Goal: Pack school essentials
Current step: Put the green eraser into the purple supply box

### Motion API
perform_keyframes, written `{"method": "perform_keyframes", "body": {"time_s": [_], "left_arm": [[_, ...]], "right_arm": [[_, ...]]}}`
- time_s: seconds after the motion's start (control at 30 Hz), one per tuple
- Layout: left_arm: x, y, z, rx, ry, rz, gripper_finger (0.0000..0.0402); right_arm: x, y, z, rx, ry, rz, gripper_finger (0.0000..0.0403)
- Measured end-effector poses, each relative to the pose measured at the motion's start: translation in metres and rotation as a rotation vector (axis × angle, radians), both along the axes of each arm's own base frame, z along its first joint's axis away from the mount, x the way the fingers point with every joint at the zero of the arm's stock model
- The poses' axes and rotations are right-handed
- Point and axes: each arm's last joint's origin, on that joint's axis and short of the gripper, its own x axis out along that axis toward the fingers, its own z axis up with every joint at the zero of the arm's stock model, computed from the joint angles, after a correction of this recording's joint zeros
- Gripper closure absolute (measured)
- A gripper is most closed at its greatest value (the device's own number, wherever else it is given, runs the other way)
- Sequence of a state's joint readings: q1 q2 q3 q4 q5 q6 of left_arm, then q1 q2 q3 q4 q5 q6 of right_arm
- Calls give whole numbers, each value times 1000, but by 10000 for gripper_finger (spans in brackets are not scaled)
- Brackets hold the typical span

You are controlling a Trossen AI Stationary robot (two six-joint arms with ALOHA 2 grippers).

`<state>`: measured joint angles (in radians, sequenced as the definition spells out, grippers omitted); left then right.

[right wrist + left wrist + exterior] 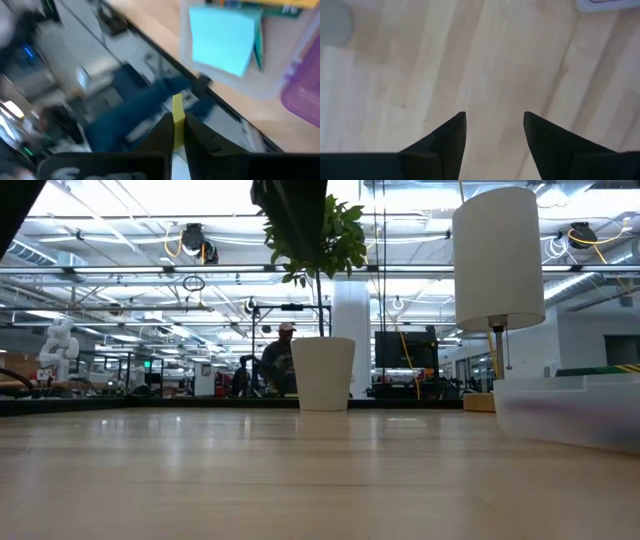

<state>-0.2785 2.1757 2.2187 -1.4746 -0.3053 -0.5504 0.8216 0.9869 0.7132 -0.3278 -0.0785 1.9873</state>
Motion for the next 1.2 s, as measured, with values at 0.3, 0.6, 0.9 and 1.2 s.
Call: {"method": "perform_keyframes", "body": {"time_s": [0.3,0.6,0.9,1.2], "left_arm": [[18,-22,3,-155,-199,-86,218],[19,-23,4,-166,-218,-49,218],[17,-27,4,-176,-221,-28,218],[17,-27,4,-166,-215,-33,218]], "right_arm": [[8,-9,-11,-139,-101,359,384],[36,-26,-27,-137,-212,623,385],[55,-25,-55,-159,-287,827,385],[59,-19,-75,-298,-367,984,384]]}}
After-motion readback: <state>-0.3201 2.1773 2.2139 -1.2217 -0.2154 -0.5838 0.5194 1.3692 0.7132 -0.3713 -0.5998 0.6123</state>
